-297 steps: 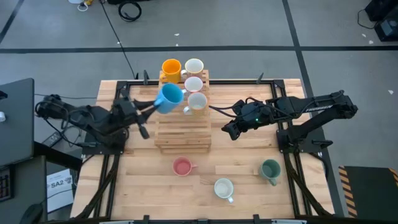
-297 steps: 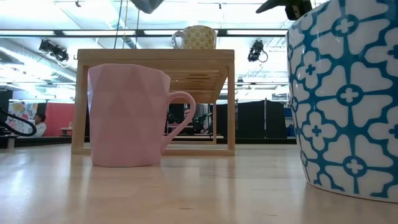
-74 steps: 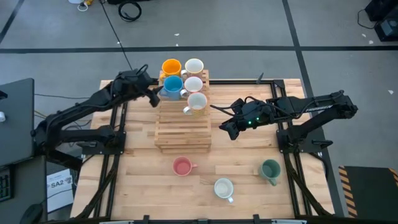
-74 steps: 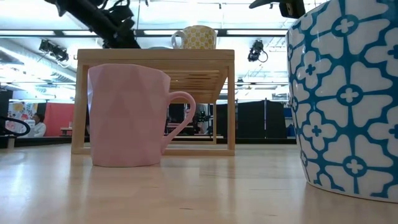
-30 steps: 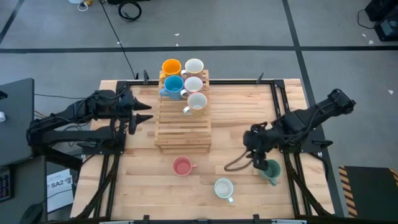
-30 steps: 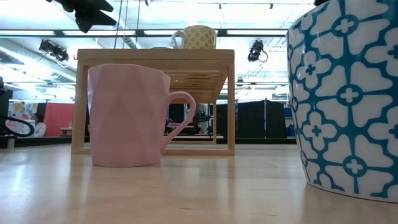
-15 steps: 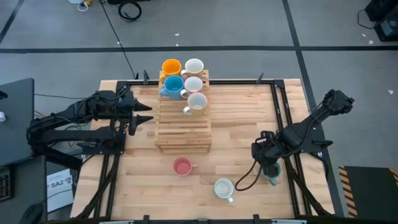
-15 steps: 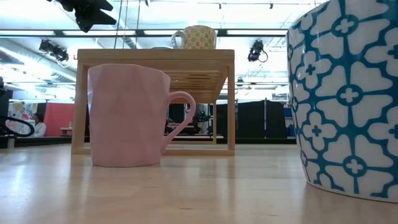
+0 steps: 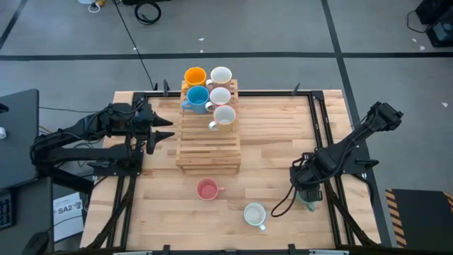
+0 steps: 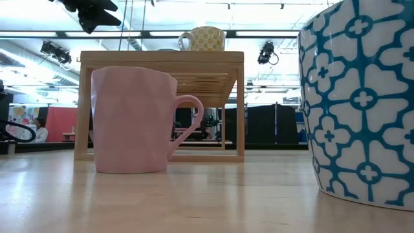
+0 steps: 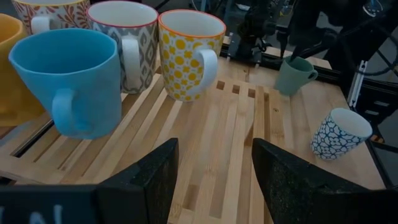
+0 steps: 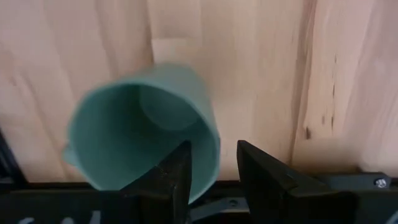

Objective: Place coffee mugs
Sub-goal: Put the green mug on the shelf

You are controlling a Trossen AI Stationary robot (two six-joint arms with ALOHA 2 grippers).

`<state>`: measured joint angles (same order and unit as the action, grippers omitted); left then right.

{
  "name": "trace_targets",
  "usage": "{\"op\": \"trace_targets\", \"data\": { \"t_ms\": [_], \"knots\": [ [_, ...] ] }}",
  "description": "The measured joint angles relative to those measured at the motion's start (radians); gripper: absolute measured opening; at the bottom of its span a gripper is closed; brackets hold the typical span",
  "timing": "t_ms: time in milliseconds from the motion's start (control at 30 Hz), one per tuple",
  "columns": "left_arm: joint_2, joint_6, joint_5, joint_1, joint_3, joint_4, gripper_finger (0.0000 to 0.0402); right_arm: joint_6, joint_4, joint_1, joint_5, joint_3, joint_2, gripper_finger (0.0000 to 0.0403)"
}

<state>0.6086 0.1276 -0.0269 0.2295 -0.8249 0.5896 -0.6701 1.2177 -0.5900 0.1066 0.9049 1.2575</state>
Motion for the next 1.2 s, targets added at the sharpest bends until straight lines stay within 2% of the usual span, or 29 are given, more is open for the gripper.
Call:
{"op": "trace_targets", "data": {
  "t_ms": [500, 667, 967, 1067, 1200],
  "knots": [
    [0.0, 0.0, 0.0, 0.0, 0.0, 0.0, 0.021, -0.056, -0.047, 0.0, 0.003, -0.088, 0.0, 0.0129],
    [0.0, 0.0, 0.0, 0.0, 0.0, 0.0, 0.021, -0.131, -0.061, 0.0, 0.004, -0.09, 0.0, 0.0105],
    [0.0, 0.0, 0.0, 0.0, 0.0, 0.0, 0.021, -0.153, -0.1, 0.0, 0.032, -0.089, -0.001, 0.0022],
    [0.0, 0.0, 0.0, 0.0, 0.0, 0.0, 0.021, -0.206, -0.099, 0.0, 0.041, -0.089, -0.001, 0.0021],
    [0.0, 0.0, 0.0, 0.0, 0.0, 0.0, 0.021, -0.36, -0.101, 0.001, 0.047, -0.089, -0.001, 0.0023]
  ]
}}
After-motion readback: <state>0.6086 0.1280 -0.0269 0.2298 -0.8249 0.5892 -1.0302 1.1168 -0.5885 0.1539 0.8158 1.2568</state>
